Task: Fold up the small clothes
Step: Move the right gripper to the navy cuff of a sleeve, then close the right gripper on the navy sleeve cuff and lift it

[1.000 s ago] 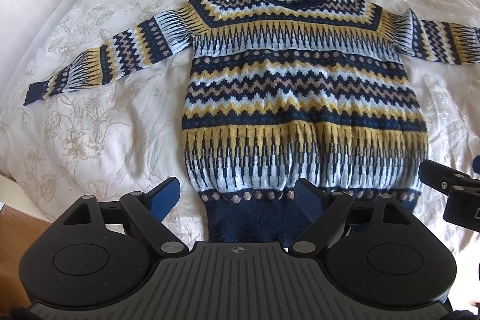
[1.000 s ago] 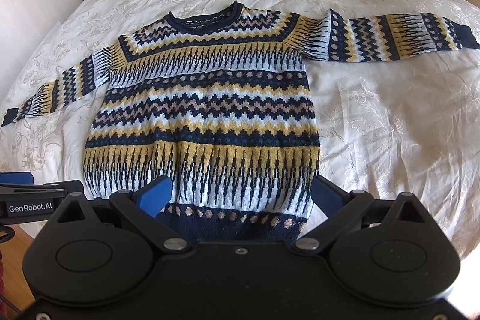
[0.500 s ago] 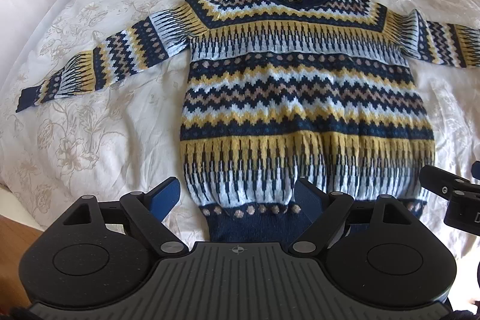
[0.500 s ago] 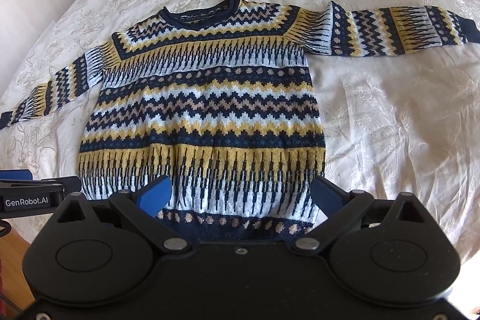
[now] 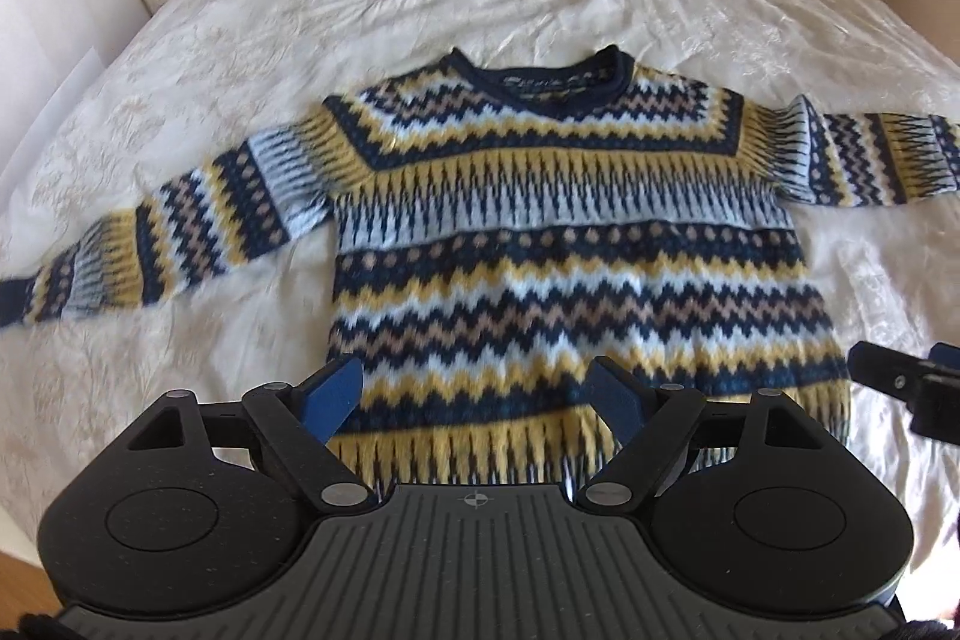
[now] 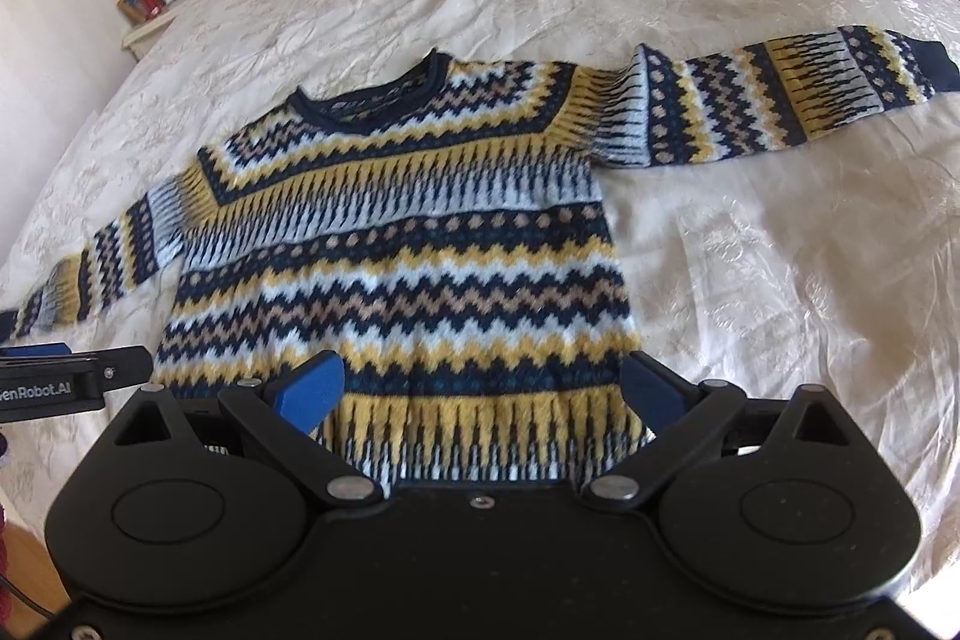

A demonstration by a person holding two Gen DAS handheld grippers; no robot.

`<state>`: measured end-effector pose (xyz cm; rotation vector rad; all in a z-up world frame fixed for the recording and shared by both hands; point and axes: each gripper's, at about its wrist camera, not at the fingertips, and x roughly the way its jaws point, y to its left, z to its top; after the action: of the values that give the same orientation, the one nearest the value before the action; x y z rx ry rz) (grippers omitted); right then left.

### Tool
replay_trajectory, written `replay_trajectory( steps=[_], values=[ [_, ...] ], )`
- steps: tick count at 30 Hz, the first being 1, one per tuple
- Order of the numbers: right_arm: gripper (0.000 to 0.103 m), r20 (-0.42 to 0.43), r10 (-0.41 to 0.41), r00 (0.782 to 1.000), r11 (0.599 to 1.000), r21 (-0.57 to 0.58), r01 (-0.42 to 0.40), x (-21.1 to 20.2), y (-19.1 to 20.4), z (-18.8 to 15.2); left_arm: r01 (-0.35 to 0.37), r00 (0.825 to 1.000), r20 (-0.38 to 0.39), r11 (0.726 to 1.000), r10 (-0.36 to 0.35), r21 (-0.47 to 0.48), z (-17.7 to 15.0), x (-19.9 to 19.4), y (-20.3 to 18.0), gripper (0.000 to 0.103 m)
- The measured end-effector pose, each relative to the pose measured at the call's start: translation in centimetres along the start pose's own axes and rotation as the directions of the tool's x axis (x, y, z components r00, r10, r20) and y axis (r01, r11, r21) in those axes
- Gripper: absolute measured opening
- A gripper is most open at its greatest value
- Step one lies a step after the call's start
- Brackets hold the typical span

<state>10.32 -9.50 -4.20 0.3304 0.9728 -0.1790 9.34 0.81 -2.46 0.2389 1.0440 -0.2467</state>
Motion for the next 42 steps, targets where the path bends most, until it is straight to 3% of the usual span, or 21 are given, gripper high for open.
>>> replay_trajectory(
  steps=[7,20,35,42],
  values=[
    [0.099,-0.003,0.027,1.0,0.995,0.1,-0.026,1.4,-4.8,3.0,-0.007,1.0,0.025,0.999,0.008,-0.04,2.5,0.8,-1.5,0.082],
    [0.099,-0.012,0.02,1.0,0.993,0.116,-0.019,4.7,-16.3,10.2,-0.074,0.997,-0.005,0.988,0.074,-0.134,5.5,1.9,-7.1,0.082],
    [0.094,0.066,-0.115,0.991,0.992,0.066,0.11,5.4,-31.4,21.5,-0.134,0.991,-0.041,0.972,0.129,-0.193,7.5,2.5,-11.1,0.082],
    [0.091,0.071,-0.212,0.975,0.977,0.045,0.209,5.7,-37.5,24.3,-0.151,0.988,-0.065,0.963,0.14,-0.223,7.5,2.8,-11.4,0.082]
  ],
)
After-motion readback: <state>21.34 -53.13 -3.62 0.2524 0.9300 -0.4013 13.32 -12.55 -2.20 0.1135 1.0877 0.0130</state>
